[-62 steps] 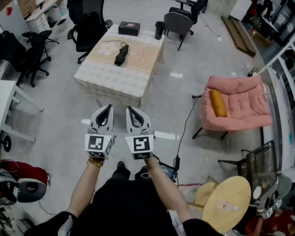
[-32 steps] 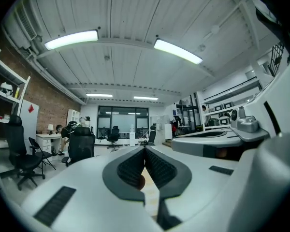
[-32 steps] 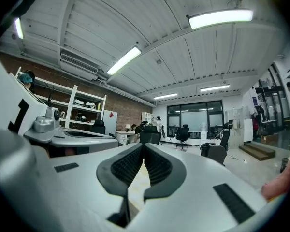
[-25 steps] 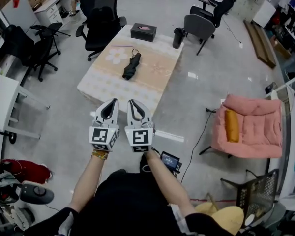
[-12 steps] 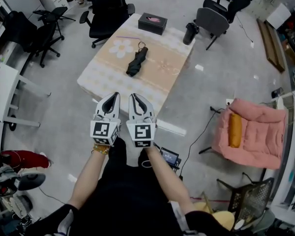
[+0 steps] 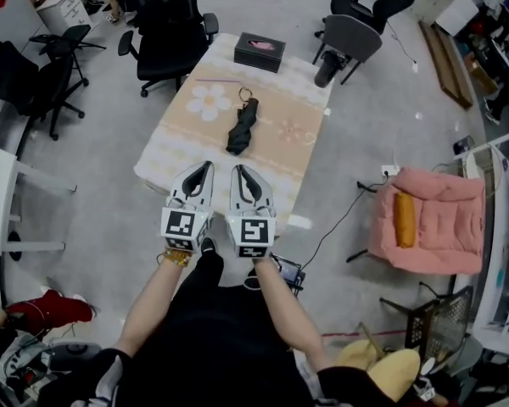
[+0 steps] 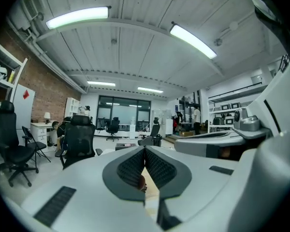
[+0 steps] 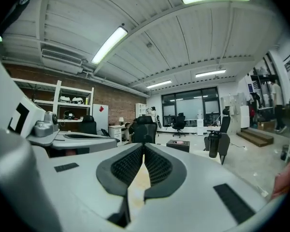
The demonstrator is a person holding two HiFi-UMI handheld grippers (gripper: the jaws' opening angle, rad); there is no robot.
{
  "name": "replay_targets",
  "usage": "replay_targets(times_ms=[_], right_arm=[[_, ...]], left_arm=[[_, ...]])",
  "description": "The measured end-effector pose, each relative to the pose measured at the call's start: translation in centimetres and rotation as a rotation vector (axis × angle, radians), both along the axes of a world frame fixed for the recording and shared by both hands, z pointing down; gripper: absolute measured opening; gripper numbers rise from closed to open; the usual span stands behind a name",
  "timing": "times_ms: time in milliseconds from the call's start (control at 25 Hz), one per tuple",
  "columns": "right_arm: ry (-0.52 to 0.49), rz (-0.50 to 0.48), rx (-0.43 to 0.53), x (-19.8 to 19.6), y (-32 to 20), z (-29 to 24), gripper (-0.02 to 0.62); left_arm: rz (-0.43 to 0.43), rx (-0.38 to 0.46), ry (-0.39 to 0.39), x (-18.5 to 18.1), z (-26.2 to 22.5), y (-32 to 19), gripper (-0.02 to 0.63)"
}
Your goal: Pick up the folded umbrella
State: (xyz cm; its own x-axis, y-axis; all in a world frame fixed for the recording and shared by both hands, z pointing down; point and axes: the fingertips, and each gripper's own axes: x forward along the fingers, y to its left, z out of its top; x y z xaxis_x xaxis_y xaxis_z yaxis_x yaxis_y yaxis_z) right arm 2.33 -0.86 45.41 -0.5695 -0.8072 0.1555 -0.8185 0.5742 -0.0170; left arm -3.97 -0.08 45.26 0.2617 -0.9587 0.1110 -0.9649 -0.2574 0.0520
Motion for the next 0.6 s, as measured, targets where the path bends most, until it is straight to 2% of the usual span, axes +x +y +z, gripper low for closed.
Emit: replay_targets(times_ms=[280, 440, 600], right_arm=[[0.038, 0.081, -0.029, -2.8, -3.1, 1.0, 0.018], [0.047, 0.091, -0.038, -3.1, -6.8, 2.3, 0.018], [0.055, 0.097, -0.063, -2.9, -11.2, 4.6, 0.018]], left_arm=[[0.07, -0.017, 0.008, -3.7, -0.1, -2.8, 0.014], [0.076, -0.005, 0.018, -4.2, 0.0, -5.0, 0.014], [0.083, 0.003, -0.006, -4.1, 0.2, -7.5, 0.014]])
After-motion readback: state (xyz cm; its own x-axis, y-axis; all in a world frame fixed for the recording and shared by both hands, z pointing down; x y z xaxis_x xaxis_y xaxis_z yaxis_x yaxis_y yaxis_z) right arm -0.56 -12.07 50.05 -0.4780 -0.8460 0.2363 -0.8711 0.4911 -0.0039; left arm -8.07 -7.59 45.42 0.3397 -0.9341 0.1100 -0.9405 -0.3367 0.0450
